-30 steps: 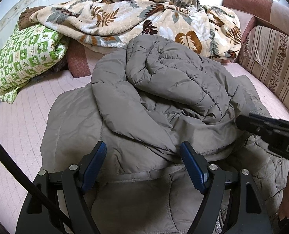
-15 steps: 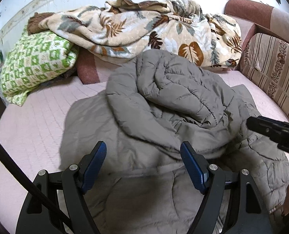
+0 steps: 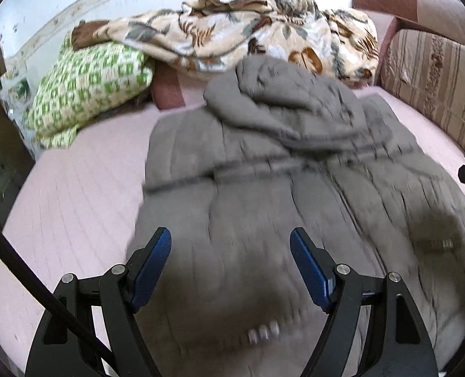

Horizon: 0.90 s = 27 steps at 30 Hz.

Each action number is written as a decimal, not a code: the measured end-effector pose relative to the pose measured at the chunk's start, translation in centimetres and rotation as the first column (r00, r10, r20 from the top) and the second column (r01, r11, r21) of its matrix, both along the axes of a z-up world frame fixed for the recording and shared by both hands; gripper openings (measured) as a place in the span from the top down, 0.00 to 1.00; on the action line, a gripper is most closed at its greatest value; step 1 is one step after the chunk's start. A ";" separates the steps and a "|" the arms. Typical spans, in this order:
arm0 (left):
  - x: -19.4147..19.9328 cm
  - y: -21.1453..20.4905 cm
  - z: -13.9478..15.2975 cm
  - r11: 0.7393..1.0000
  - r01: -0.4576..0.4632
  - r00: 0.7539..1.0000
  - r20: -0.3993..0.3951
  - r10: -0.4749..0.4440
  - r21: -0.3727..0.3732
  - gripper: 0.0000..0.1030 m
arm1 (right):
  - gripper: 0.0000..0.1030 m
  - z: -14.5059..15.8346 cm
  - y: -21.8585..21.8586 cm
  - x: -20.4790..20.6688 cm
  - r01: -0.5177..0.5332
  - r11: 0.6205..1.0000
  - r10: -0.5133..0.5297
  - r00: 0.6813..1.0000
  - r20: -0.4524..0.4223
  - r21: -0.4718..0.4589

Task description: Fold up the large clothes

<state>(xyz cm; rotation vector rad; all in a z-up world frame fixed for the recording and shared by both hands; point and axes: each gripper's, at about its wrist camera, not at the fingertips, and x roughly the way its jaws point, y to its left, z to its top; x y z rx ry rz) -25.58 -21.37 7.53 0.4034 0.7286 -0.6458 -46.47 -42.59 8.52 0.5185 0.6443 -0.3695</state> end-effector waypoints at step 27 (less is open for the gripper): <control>-7.3 9.3 -6.1 0.995 -0.083 0.995 -0.042 0.085 0.063 0.14 | 0.31 -7.0 4.6 -13.0 0.086 0.993 -0.076 0.990 -0.118 0.084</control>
